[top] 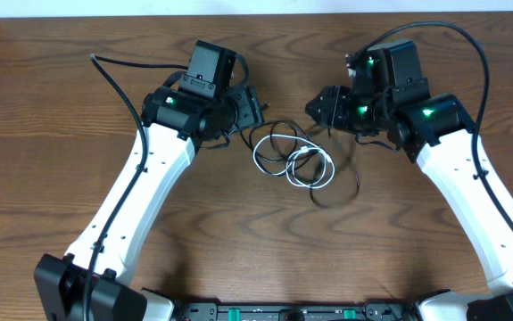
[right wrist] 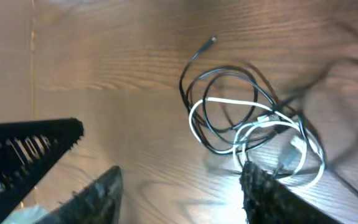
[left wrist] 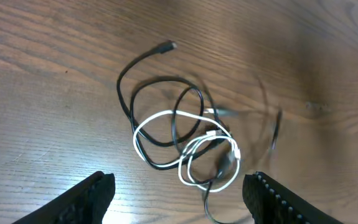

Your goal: Untangle cables

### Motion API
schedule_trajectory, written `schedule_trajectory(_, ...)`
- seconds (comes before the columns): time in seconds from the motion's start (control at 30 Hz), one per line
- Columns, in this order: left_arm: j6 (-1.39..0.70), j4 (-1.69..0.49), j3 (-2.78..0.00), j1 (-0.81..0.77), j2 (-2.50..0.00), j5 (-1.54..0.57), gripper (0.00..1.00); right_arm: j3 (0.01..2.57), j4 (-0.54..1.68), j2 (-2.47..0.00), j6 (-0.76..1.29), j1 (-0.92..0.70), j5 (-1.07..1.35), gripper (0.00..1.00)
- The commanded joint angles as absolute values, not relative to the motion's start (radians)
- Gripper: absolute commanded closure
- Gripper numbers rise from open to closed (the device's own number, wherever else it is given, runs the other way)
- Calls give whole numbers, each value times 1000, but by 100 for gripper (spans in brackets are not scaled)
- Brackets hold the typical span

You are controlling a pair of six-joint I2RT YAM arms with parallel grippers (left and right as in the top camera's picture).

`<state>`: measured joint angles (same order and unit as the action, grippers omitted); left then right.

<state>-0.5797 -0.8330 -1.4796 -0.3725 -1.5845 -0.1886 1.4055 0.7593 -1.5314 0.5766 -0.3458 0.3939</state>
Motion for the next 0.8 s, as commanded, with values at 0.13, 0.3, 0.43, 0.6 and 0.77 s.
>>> schedule_trajectory(0.13,-578,-842,-1472,-373,-1597,-191,29,1413,748,-1526,518,-352,333,30)
schedule_trajectory(0.3,-577,-848,-1460,-377,-1600,-192,29,1410,826,-1533,519,-353,108,15)
schedule_trajectory(0.43,-577,-834,-1450,-409,-1641,-201,28,1410,870,-1571,524,-353,100,1)
schedule_trajectory(0.6,-504,-773,-1450,-477,-1745,-253,29,1410,889,-1608,593,-322,100,1)
schedule_trajectory(0.77,-490,-741,-1450,-520,-1851,-260,29,1409,935,-1610,595,-226,101,1)
